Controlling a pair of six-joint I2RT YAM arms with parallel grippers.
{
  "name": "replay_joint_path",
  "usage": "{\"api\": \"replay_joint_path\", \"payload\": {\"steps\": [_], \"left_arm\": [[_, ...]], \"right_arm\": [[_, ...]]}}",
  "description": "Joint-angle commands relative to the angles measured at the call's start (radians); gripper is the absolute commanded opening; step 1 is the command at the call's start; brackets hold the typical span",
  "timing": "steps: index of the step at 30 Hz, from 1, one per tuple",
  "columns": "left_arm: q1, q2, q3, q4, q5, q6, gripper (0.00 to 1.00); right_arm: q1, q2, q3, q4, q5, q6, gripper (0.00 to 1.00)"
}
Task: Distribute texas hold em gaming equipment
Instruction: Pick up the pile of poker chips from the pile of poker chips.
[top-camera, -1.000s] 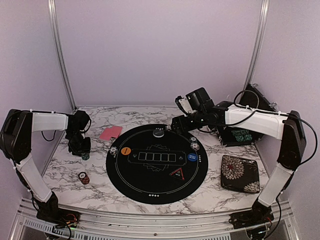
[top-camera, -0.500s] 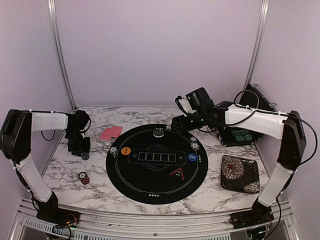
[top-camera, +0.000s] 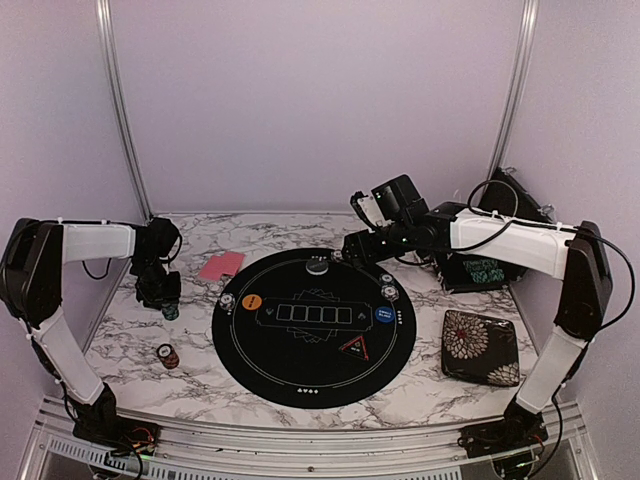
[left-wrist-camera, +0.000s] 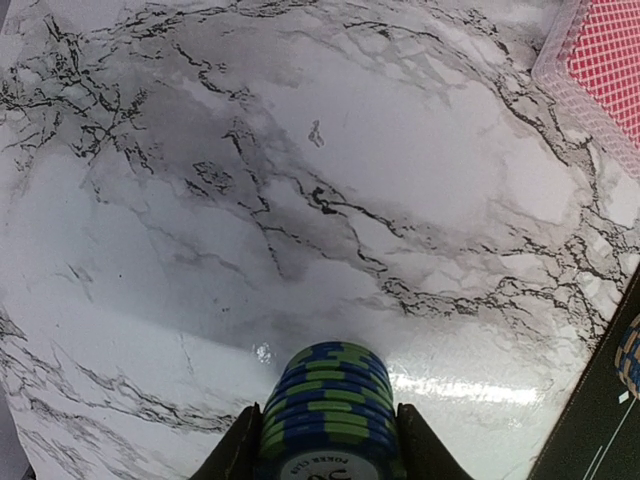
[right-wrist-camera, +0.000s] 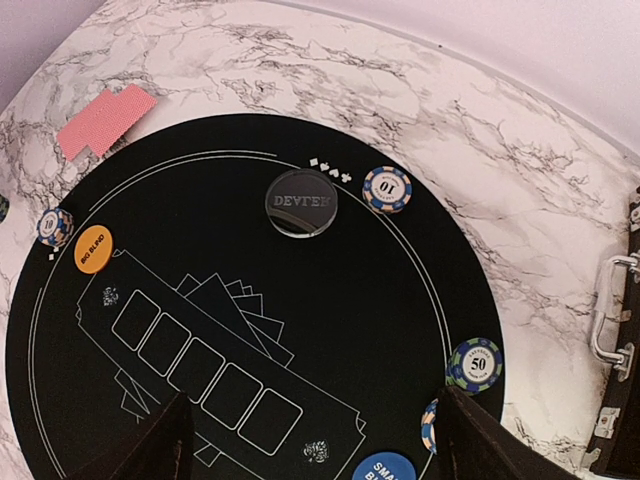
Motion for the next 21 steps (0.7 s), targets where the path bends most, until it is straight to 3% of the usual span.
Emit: {"api": "replay_joint_path", "payload": {"steps": [1,21], "left_arm": [[0.002,-0.028,0.027,-0.03,-0.002,0.012,0.34],[-0.002,-0.028,0.038,-0.037,0.002,0.017,0.34]], "right_arm": [[0.007,0.007,0.038,-0.004,0.017,0.002,0.8],[0.008,0.006,0.039,-0.004,0.018,0.003,0.8]]}}
